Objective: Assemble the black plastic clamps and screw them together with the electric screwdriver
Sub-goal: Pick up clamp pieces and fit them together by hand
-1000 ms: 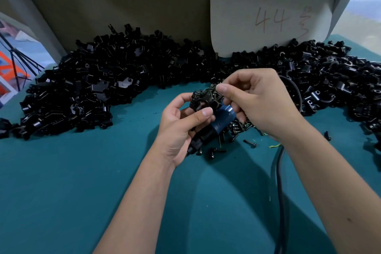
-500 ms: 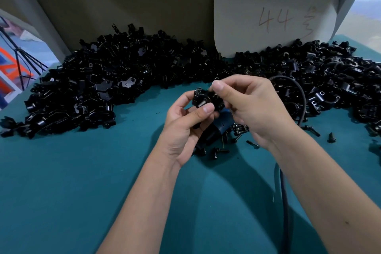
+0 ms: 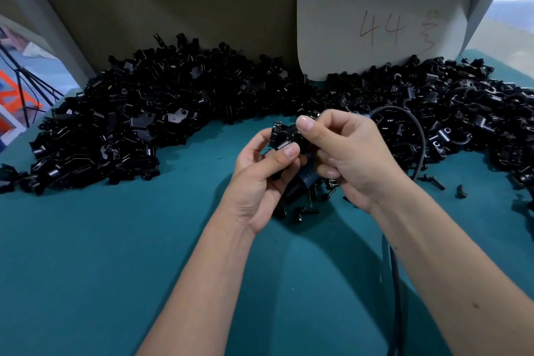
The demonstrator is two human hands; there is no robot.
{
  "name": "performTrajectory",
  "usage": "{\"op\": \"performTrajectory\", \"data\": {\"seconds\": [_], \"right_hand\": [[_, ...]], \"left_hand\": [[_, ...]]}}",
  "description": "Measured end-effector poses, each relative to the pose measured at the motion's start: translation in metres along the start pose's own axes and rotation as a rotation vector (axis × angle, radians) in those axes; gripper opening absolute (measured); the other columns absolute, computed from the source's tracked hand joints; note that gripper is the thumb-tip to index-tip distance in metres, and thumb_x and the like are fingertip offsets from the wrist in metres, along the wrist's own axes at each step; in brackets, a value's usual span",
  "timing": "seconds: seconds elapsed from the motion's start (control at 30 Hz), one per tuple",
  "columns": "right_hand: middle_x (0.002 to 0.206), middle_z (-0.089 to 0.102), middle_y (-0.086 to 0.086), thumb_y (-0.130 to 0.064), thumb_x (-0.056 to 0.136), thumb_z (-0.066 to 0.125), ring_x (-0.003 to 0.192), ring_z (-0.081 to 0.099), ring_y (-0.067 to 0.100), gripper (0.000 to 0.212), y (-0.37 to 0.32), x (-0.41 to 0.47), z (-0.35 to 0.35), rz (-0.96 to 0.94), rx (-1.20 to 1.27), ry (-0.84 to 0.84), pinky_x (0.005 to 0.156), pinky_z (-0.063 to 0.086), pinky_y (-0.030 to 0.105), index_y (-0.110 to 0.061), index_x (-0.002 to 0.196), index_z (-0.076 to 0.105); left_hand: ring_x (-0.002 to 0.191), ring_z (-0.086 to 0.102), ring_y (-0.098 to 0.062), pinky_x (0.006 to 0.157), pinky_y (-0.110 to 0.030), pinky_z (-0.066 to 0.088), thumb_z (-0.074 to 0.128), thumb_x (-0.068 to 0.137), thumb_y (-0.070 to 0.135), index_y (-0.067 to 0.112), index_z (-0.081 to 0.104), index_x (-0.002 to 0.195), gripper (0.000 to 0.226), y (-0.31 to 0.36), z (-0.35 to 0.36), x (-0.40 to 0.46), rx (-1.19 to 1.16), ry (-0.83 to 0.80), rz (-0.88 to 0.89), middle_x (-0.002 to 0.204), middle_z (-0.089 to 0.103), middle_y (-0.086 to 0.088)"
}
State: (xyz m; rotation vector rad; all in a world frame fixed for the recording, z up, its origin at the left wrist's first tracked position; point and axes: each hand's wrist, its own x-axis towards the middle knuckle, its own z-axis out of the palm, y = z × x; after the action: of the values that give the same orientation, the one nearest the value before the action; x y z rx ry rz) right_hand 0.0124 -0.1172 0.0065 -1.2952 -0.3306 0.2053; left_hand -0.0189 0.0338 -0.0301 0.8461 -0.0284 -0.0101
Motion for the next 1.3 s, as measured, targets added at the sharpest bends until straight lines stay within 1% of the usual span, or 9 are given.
{"op": "performTrajectory", "data": {"seconds": [0.13, 0.3, 0.47, 0.57, 0.73, 0.87, 1.07, 1.17, 1.3], "right_hand": [[0.064, 0.041, -0.003, -0.031, 0.090, 0.069, 0.051, 0.037, 0.007, 0.026, 0.003, -0.003, -0.002, 0.035, 0.121, -0.118, 0.043, 0.035, 0.019, -0.020, 0.111, 0.080], [0.066, 0.044, 0.007, -0.025, 0.075, 0.081, 0.042, 0.034, 0.005, 0.015, 0.004, -0.001, 0.007, 0.006, 0.105, 0.030, 0.037, 0.031, 0.018, -0.016, 0.075, 0.069], [0.061, 0.042, 0.001, -0.019, 0.095, 0.068, 0.049, 0.039, 0.009, 0.014, 0.002, -0.005, 0.006, 0.019, 0.140, -0.028, 0.041, 0.036, 0.021, -0.012, 0.101, 0.079], [0.061, 0.048, 0.008, -0.012, 0.095, 0.069, 0.047, 0.039, 0.008, 0.011, 0.002, -0.005, 0.008, -0.004, 0.101, 0.015, 0.040, 0.036, 0.020, -0.012, 0.089, 0.079], [0.056, 0.045, 0.000, -0.025, 0.081, 0.079, 0.042, 0.034, 0.008, 0.019, 0.006, -0.004, 0.014, -0.012, 0.120, 0.079, 0.037, 0.033, 0.021, -0.017, 0.073, 0.063], [0.057, 0.046, -0.001, -0.017, 0.099, 0.066, 0.048, 0.041, 0.009, 0.014, 0.005, -0.005, 0.009, 0.003, 0.130, 0.009, 0.042, 0.038, 0.021, -0.010, 0.096, 0.077], [0.062, 0.043, 0.009, -0.027, 0.080, 0.081, 0.041, 0.036, 0.009, 0.026, 0.009, -0.005, 0.017, -0.024, 0.088, 0.152, 0.037, 0.035, 0.022, -0.014, 0.073, 0.059], [0.062, 0.045, 0.004, -0.034, 0.088, 0.073, 0.046, 0.041, 0.010, 0.022, 0.010, -0.006, 0.015, -0.008, 0.128, 0.077, 0.041, 0.037, 0.023, -0.014, 0.082, 0.067], [0.064, 0.044, 0.008, -0.014, 0.099, 0.065, 0.049, 0.042, 0.008, 0.013, 0.009, -0.005, 0.009, -0.008, 0.115, 0.037, 0.043, 0.038, 0.021, -0.009, 0.094, 0.076]], "left_hand": [[0.072, 0.069, -0.013, 0.069, -0.018, 0.057, 0.074, 0.077, 0.001, 0.007, 0.059, 0.118, 0.044, 0.002, 0.000, 0.000, -0.012, 0.034, -0.007, 0.089, 0.070, -0.006], [0.091, 0.058, -0.031, 0.098, -0.050, 0.056, 0.073, 0.080, 0.003, 0.008, 0.057, 0.126, 0.049, 0.000, 0.000, -0.001, 0.061, 0.006, -0.032, 0.102, 0.059, -0.022], [0.072, 0.069, -0.013, 0.068, -0.019, 0.057, 0.073, 0.078, 0.000, 0.005, 0.058, 0.123, 0.048, 0.001, 0.000, 0.001, 0.011, 0.067, -0.005, 0.087, 0.070, -0.006], [0.077, 0.066, -0.024, 0.069, -0.025, 0.059, 0.073, 0.079, 0.001, 0.004, 0.060, 0.119, 0.042, 0.001, 0.000, 0.001, 0.042, 0.058, -0.013, 0.088, 0.066, -0.014], [0.095, 0.043, -0.045, 0.098, -0.050, 0.047, 0.073, 0.083, 0.002, -0.007, 0.051, 0.129, 0.052, -0.002, 0.001, 0.002, 0.105, 0.049, -0.023, 0.107, 0.051, -0.032], [0.073, 0.068, -0.016, 0.072, -0.022, 0.058, 0.073, 0.079, 0.001, 0.005, 0.059, 0.117, 0.041, -0.001, -0.002, 0.002, 0.052, 0.067, 0.001, 0.083, 0.068, -0.007], [0.089, 0.049, -0.040, 0.093, -0.043, 0.048, 0.073, 0.082, 0.003, 0.006, 0.056, 0.125, 0.047, -0.001, 0.001, -0.001, 0.122, 0.024, -0.002, 0.105, 0.052, -0.029], [0.078, 0.062, -0.023, 0.080, -0.030, 0.057, 0.074, 0.080, 0.002, 0.007, 0.056, 0.122, 0.046, 0.000, 0.002, -0.001, 0.107, 0.078, 0.009, 0.097, 0.063, -0.020], [0.074, 0.067, -0.018, 0.072, -0.023, 0.058, 0.074, 0.079, 0.003, 0.007, 0.057, 0.119, 0.044, 0.001, -0.001, -0.001, 0.070, 0.066, -0.010, 0.085, 0.068, -0.009]]}}
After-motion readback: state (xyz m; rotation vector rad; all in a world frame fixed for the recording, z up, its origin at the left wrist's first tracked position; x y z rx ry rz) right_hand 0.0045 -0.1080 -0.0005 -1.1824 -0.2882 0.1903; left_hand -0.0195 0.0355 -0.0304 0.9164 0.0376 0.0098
